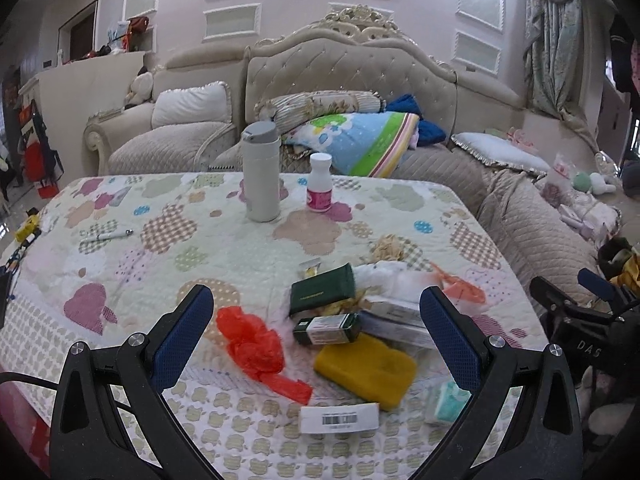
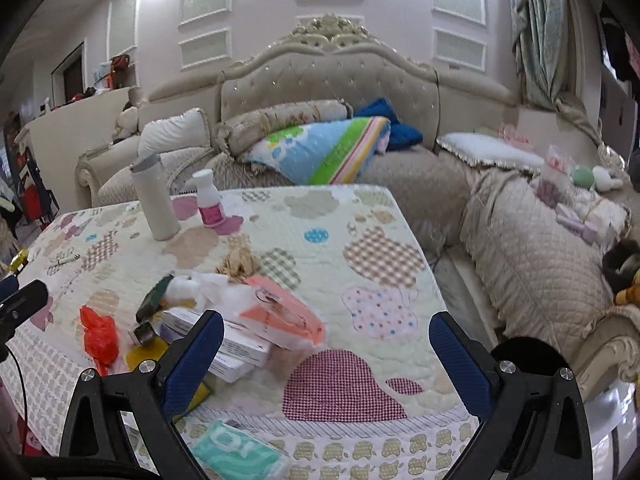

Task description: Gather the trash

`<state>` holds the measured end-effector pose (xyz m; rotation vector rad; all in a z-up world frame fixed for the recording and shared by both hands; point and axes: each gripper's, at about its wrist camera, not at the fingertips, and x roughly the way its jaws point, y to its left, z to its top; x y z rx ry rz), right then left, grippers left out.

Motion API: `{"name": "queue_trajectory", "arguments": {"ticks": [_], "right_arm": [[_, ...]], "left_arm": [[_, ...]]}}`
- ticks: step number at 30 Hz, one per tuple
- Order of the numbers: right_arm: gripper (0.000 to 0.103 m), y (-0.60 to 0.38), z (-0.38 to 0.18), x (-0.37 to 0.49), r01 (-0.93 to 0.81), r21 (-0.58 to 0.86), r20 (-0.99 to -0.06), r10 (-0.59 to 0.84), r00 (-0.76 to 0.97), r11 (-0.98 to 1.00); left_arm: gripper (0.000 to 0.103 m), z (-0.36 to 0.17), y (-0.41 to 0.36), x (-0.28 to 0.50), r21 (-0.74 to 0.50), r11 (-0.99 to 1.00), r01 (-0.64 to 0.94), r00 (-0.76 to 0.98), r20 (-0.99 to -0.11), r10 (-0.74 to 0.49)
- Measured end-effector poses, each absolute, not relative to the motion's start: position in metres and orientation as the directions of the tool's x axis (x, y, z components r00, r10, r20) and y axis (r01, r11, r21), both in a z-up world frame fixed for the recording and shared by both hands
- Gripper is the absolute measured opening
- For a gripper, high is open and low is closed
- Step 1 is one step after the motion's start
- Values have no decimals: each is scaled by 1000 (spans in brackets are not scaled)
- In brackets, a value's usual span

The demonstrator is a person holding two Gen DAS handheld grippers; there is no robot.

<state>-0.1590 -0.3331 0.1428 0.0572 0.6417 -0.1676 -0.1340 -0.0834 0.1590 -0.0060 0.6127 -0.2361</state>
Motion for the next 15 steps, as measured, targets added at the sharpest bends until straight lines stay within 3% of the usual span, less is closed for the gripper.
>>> {"name": "queue_trajectory", "arguments": {"ticks": [15], "right_arm": [[103, -328, 150, -163, 181, 14, -573, -141, 807, 983]], "left_arm": [[103, 163, -87, -136, -77, 973, 218, 808, -545, -224]]}}
